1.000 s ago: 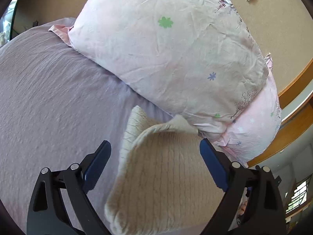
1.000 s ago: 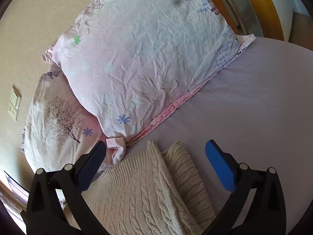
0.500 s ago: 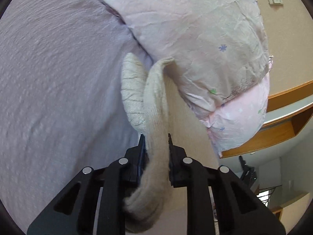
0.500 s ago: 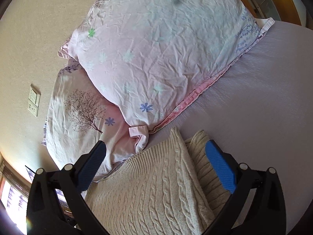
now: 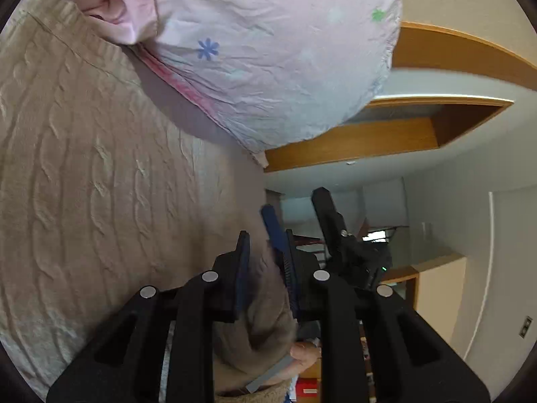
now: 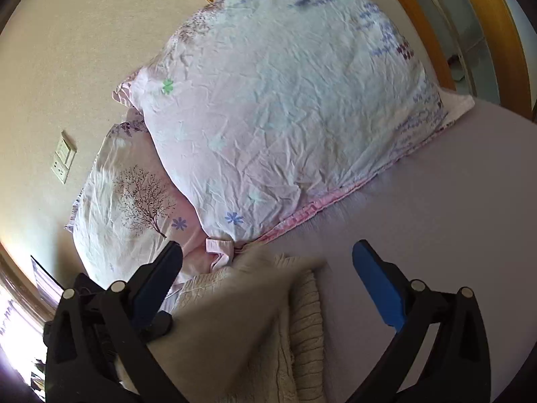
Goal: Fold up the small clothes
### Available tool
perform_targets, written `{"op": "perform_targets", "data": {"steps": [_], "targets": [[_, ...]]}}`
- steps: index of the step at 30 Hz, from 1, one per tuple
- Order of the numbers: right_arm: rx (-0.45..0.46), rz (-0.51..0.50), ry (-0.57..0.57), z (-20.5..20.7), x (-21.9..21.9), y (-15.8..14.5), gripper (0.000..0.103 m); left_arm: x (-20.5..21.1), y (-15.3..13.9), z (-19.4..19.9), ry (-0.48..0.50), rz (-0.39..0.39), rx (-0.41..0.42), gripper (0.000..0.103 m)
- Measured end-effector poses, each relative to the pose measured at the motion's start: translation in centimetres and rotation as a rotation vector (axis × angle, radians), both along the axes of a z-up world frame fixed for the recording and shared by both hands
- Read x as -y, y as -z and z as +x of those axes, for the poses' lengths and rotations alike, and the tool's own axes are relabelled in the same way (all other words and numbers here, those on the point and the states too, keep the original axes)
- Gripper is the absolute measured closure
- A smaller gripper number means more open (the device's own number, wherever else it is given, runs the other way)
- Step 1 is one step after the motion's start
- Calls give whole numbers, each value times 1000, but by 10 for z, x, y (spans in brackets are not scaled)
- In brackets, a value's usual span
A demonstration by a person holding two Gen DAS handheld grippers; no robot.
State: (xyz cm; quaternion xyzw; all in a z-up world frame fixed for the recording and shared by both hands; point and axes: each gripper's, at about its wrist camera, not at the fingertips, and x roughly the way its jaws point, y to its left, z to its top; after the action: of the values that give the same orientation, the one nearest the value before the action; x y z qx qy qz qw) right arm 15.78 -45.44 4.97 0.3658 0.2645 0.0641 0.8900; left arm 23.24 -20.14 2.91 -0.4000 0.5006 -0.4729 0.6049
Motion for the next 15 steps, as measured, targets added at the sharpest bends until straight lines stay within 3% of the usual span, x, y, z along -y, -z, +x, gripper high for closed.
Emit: {"op": "perform_targets", "data": {"steps": [1,2,3,4,7,10,13,14,15], "targets": [[-5,25,-36,2,1,1,3,-10,-8,-4,-23,17,55,80],[-15,36,-68,3,-2,2,3,-27,-18,-9,-68,44,121,59],[-39,30,-96,6,-7,4,4,-45,-27,-13,-123,78,172,47],[-73,13,-122,9,-13,7,4,-61,-35,-14,-186,125,215,25],[-207,-55,-157,18,-31,19,6,-103,-43,-19,-314,335,295,23],[-286,-11,-181,22,-32,35,6,-118,-24,-17,-330,501,275,23],[-338,37,-217,27,-33,49,8,-113,0,-6,-282,559,228,23],[-354,59,-239,29,-35,55,17,-110,8,-6,-256,557,215,23],[-373,73,-254,31,-37,60,33,-107,14,-6,-232,556,202,23]]}}
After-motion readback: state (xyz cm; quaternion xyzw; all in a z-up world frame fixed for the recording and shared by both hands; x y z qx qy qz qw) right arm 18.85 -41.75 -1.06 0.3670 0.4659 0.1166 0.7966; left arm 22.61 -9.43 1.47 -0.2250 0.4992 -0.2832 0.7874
